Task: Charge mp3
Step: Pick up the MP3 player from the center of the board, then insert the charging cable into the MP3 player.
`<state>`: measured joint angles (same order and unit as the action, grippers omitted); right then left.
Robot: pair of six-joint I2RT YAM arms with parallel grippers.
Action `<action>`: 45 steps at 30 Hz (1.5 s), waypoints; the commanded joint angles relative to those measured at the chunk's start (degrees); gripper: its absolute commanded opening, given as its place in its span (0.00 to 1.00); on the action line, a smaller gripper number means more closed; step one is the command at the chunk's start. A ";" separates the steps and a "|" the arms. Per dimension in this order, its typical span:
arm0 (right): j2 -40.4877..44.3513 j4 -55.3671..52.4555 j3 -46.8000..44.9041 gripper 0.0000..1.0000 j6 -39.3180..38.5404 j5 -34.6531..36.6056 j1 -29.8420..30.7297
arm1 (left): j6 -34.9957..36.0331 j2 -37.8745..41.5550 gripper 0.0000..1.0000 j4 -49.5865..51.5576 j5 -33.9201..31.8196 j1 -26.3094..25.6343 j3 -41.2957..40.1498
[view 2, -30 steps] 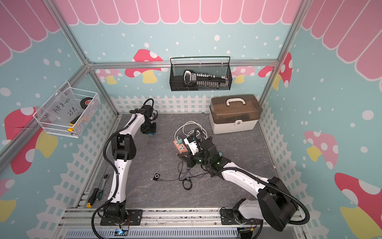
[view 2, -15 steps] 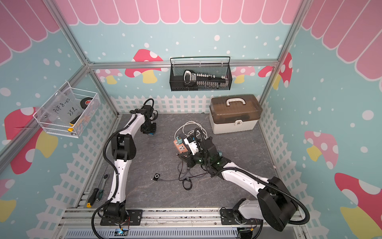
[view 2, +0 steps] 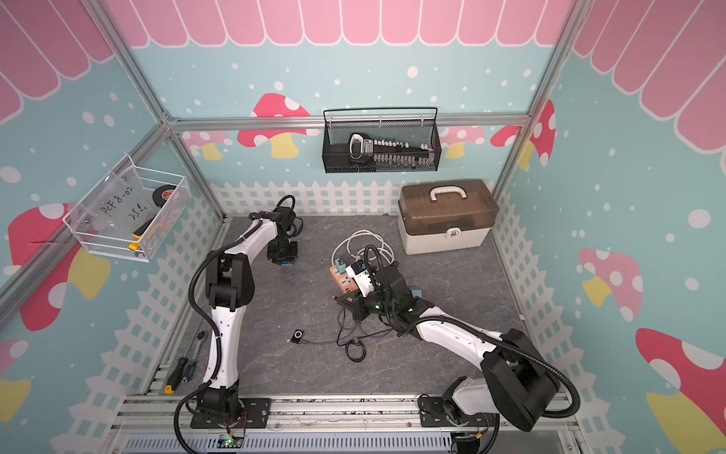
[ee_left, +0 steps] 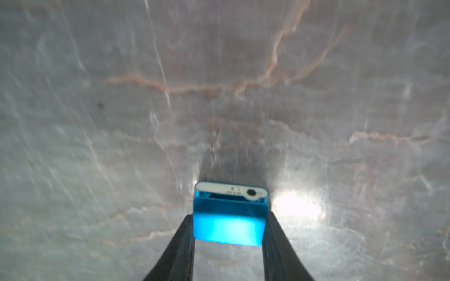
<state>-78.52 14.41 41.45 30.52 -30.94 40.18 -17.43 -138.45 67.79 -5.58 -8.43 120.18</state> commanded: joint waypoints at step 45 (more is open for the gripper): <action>-27.30 71.10 -0.46 0.00 49.82 -28.07 -3.42 | -54.51 76.22 0.00 -99.44 20.52 -14.80 -97.69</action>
<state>-105.73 75.13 40.88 73.43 -57.21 37.06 -69.76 -63.09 -25.65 16.51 -22.87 24.80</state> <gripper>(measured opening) 0.051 0.354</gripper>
